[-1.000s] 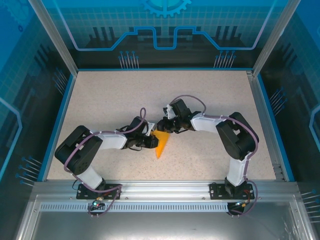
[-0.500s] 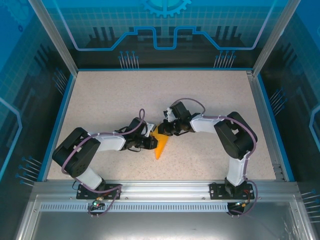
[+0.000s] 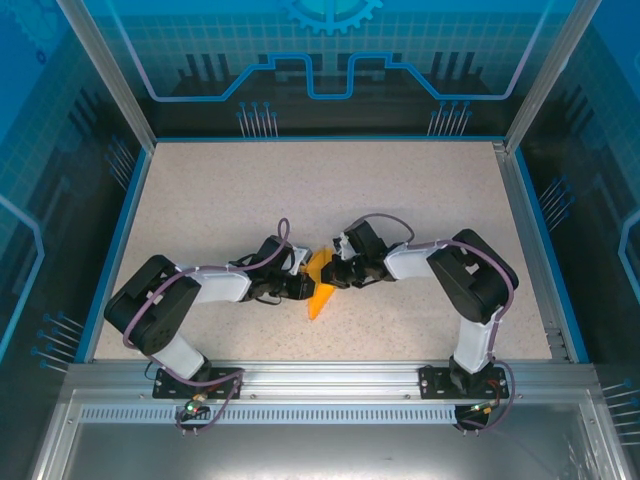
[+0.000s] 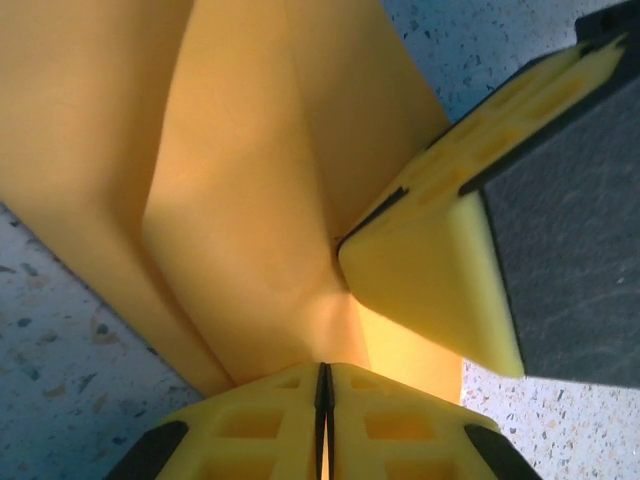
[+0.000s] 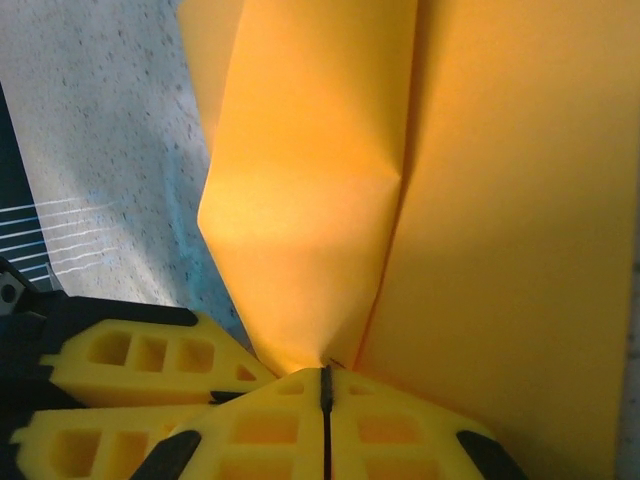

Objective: Fold a paper plane with a square sheet of paper (pick it up from the middle)
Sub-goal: Fourth fold the wing at the center of the table.

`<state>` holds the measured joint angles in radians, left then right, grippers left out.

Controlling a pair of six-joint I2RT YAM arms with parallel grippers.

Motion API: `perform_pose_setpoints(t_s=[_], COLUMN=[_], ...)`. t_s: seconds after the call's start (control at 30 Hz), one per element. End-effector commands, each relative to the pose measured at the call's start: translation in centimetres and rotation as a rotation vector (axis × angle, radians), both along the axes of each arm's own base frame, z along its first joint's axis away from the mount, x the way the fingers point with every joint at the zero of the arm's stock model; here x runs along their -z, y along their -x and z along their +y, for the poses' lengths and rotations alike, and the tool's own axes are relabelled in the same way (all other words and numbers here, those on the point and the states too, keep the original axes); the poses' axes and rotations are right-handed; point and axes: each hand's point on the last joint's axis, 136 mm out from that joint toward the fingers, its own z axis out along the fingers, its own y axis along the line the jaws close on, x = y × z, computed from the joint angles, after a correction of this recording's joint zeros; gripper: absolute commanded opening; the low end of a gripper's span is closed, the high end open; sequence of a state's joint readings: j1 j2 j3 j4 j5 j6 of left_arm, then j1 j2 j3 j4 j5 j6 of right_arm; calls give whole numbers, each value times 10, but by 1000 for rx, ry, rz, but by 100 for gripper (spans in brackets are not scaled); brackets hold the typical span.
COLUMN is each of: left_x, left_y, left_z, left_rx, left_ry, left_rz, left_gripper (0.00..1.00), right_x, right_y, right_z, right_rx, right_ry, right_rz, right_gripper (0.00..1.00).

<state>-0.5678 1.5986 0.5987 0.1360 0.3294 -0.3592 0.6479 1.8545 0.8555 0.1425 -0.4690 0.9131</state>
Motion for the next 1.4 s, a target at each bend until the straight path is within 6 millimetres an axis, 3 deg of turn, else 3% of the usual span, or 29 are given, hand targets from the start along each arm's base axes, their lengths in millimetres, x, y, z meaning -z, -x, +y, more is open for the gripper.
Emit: perform_pose_setpoints(t_s=[0.0,0.33,0.63,0.93,1.37], left_x=[8,0,-29,-55,-24], left_y=[12,13,4,-20,-34], left_z=[2,-1,-9,-6,-7], left_rx=[25,25,8,-46,-52], left_ry=[-13,15,72,62,-11], left_rz=[33,32,1,-37,19], left_gripper=[12,13,23,30,29], right_x=[-10,4,29,31,32], right_y=[-1,1,16,19,21], right_z=[8,4,-7,-7,-3], right_rx=[23,18,-36,-57,-78], right_ry=[-41,9,124,137,118], right_rz=[-19,-12,-1,-26,-45], right_gripper=[7,7,7,6,7])
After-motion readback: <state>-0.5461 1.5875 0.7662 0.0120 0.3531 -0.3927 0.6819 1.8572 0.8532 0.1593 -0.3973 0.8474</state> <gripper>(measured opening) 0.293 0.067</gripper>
